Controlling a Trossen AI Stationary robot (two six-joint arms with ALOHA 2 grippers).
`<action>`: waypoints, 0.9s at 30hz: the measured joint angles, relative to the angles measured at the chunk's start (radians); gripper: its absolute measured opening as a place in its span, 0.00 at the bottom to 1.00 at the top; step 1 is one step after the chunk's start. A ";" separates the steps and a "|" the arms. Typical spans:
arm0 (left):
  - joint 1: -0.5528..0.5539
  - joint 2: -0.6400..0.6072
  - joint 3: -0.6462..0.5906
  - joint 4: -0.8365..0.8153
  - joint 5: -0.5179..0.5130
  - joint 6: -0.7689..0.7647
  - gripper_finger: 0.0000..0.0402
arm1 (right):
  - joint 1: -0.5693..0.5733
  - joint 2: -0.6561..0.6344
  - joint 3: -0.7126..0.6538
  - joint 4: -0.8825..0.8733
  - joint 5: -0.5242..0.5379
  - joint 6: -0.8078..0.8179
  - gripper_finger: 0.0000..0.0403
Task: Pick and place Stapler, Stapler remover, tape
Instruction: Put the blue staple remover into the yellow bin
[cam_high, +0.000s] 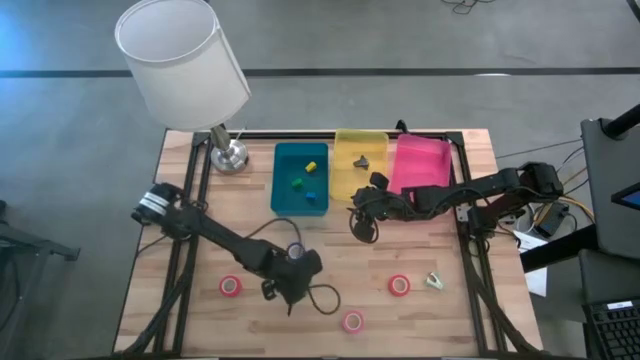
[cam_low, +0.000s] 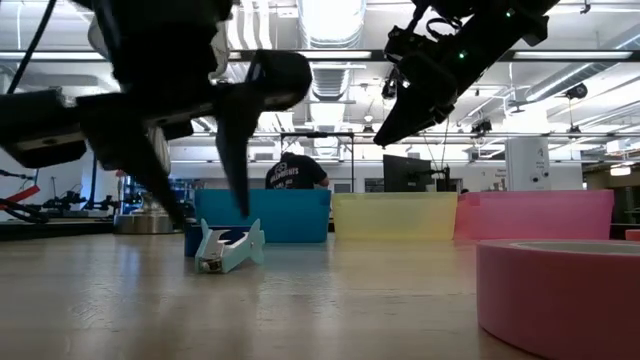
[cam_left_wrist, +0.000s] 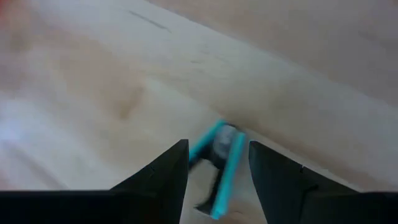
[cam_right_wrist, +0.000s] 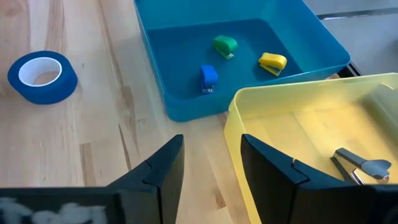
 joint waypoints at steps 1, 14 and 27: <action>0.000 0.021 0.027 -0.042 0.001 0.027 0.43 | 0.000 0.000 0.000 0.000 0.000 0.000 0.37; 0.002 0.127 0.157 -0.124 -0.127 0.274 0.43 | 0.000 0.000 0.000 -0.001 0.000 0.000 0.39; 0.022 0.141 0.157 -0.085 -0.124 0.360 0.43 | 0.000 0.000 0.000 -0.001 0.000 -0.007 0.37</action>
